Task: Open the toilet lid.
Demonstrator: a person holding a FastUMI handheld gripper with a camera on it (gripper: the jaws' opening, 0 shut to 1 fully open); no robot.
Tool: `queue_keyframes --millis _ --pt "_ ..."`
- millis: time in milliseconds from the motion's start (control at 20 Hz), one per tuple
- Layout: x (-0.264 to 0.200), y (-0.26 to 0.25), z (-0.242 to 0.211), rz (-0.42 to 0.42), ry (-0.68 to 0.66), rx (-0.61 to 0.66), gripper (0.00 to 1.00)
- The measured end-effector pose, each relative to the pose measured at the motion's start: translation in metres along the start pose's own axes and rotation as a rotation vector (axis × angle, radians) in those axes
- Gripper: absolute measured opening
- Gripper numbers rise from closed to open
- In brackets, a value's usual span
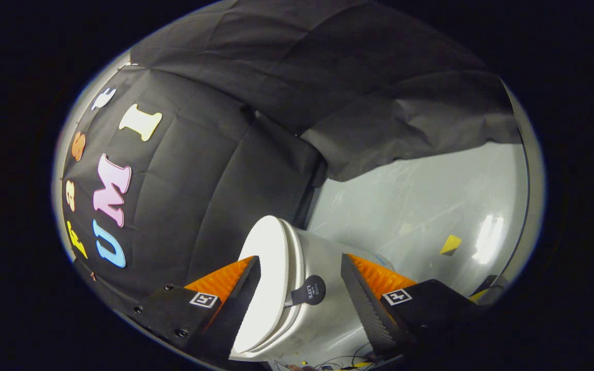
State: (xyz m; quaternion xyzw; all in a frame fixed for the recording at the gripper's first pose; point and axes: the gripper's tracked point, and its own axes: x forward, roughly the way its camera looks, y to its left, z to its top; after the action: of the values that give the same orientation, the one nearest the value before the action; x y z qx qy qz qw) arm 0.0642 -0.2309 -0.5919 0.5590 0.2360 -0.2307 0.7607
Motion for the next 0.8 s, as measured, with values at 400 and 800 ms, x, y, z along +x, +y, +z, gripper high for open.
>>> queue_keyframes --millis 400,800 --pt "0.03 -0.011 -0.036 0.068 0.098 0.176 0.93" --pt "0.051 -0.023 -0.057 0.09 0.131 0.275 0.44"
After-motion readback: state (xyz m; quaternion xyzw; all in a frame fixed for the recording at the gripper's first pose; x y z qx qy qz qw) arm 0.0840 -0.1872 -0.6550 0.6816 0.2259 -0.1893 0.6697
